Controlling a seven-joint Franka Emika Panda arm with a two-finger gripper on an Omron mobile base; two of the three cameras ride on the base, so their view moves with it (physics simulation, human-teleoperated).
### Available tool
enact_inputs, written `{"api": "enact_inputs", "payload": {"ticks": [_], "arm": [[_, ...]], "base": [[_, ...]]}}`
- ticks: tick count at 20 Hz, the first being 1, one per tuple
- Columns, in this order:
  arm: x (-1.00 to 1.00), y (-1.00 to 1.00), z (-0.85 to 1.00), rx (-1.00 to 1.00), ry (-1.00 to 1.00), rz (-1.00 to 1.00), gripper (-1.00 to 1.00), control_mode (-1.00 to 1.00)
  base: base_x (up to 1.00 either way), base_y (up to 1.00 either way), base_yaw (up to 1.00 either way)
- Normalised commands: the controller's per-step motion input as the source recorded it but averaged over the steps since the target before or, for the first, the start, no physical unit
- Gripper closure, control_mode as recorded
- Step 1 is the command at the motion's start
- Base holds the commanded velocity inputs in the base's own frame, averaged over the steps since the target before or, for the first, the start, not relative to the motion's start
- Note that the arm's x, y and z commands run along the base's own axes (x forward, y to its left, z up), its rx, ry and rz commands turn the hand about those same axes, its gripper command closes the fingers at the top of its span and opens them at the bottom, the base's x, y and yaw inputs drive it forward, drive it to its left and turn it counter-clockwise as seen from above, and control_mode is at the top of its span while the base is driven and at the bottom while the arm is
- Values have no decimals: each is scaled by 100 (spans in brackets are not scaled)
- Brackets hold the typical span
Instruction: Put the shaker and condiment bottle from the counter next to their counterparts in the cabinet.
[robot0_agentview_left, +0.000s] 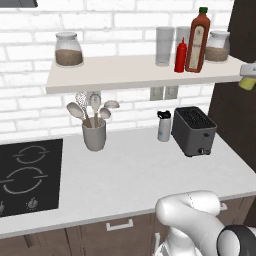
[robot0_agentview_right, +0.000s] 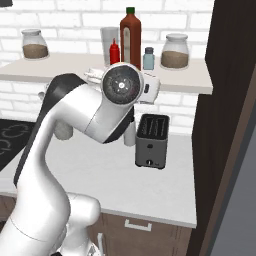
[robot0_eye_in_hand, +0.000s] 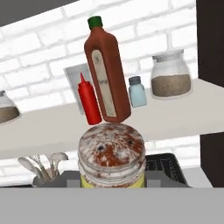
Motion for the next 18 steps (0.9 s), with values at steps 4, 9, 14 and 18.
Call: {"api": "enact_inputs", "payload": {"ticks": [4,9,14,18], "arm": [[28,0,0,-10,0,15,100,-100],[24,4,-8,-16,3,19,100,-100],[21,0,-2,-8,0,4,100,-100],[21,0,7,-2,0,0,100,-100]], "base": [[0,0,0],[0,0,0],[0,0,0],[0,0,0]]}}
